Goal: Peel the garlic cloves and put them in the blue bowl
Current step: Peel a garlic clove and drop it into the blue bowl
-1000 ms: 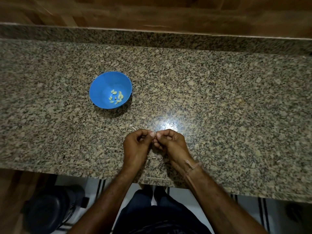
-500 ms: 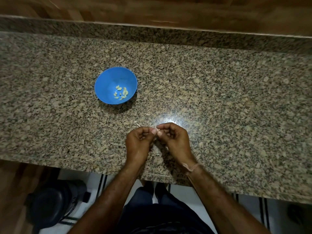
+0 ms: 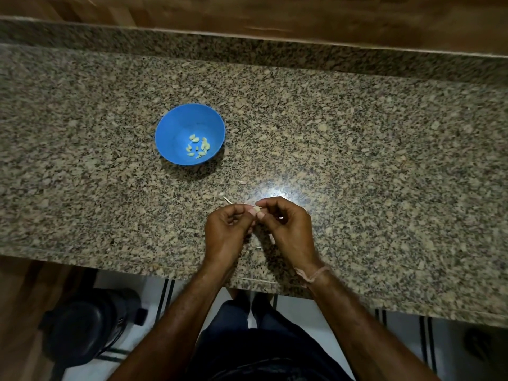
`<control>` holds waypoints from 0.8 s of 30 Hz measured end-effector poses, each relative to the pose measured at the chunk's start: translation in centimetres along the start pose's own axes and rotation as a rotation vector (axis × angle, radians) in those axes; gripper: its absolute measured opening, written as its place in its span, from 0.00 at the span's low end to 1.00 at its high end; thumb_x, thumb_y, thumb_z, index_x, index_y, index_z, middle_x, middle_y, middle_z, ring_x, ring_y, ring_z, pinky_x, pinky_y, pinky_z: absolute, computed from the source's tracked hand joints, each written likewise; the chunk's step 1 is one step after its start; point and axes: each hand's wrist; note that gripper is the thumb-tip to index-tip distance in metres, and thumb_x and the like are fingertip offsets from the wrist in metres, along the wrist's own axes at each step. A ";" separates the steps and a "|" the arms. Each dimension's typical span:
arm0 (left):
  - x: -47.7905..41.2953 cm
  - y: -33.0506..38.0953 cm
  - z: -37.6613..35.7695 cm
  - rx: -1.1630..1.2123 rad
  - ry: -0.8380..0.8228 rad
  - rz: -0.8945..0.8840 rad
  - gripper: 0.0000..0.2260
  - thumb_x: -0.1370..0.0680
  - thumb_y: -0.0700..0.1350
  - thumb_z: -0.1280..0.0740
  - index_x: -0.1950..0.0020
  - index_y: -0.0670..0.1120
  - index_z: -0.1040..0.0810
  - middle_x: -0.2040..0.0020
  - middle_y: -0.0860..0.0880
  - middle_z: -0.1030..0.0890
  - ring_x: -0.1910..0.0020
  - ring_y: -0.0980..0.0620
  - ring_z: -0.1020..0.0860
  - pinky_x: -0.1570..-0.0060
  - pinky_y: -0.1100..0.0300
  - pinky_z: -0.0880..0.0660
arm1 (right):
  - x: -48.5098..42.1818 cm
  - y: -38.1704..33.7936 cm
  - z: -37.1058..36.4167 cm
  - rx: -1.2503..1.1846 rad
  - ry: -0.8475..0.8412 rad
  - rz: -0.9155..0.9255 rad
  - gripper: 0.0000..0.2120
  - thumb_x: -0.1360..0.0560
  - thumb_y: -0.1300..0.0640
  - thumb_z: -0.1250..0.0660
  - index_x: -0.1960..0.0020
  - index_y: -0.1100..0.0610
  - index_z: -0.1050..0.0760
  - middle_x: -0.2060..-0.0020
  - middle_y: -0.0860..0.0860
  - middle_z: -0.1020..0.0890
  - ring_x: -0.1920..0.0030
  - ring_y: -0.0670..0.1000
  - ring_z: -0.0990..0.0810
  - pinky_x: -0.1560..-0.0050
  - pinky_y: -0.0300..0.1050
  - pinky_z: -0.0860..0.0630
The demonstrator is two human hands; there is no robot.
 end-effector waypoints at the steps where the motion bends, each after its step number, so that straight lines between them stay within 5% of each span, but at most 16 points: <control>1: 0.0 -0.1 0.1 -0.028 -0.004 -0.008 0.03 0.21 0.38 0.27 0.51 0.43 0.14 0.58 0.43 0.13 0.58 0.47 0.15 0.52 0.50 0.17 | 0.0 0.0 0.1 0.023 -0.016 0.011 0.09 0.21 0.65 0.27 0.42 0.56 0.15 0.52 0.47 0.13 0.50 0.47 0.14 0.47 0.43 0.17; 6: -0.2 -0.4 0.2 -0.134 -0.020 -0.041 0.05 0.22 0.38 0.27 0.52 0.47 0.13 0.58 0.48 0.13 0.55 0.45 0.14 0.52 0.52 0.17 | 0.1 0.1 -0.3 0.039 -0.008 0.022 0.09 0.20 0.65 0.28 0.42 0.56 0.14 0.46 0.49 0.13 0.44 0.47 0.15 0.41 0.50 0.17; 10: 0.1 -0.3 -0.1 -0.264 0.010 -0.073 0.03 0.22 0.40 0.28 0.52 0.46 0.14 0.60 0.50 0.14 0.61 0.56 0.17 0.62 0.68 0.23 | 0.5 0.5 -0.7 -0.041 -0.005 -0.037 0.07 0.20 0.65 0.30 0.45 0.57 0.15 0.50 0.51 0.12 0.45 0.54 0.14 0.40 0.60 0.17; 14: 0.2 -0.2 -0.3 -0.302 0.035 -0.079 0.02 0.22 0.40 0.27 0.52 0.46 0.15 0.60 0.52 0.14 0.63 0.61 0.18 0.64 0.72 0.25 | 0.6 0.9 -0.9 -0.033 0.035 -0.048 0.06 0.20 0.65 0.28 0.46 0.57 0.16 0.52 0.51 0.13 0.48 0.55 0.14 0.42 0.63 0.18; 24: -0.1 -1.0 -0.2 -0.124 0.004 0.046 0.04 0.20 0.40 0.29 0.51 0.44 0.15 0.61 0.49 0.13 0.62 0.55 0.16 0.63 0.65 0.22 | 0.6 0.9 -1.4 -0.198 0.033 -0.176 0.10 0.19 0.67 0.33 0.44 0.57 0.15 0.48 0.57 0.13 0.46 0.64 0.15 0.42 0.68 0.18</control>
Point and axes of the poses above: each hand's wrist, its own x-axis away from the middle knuckle, its own z-axis out of the back of the hand, y = z × x
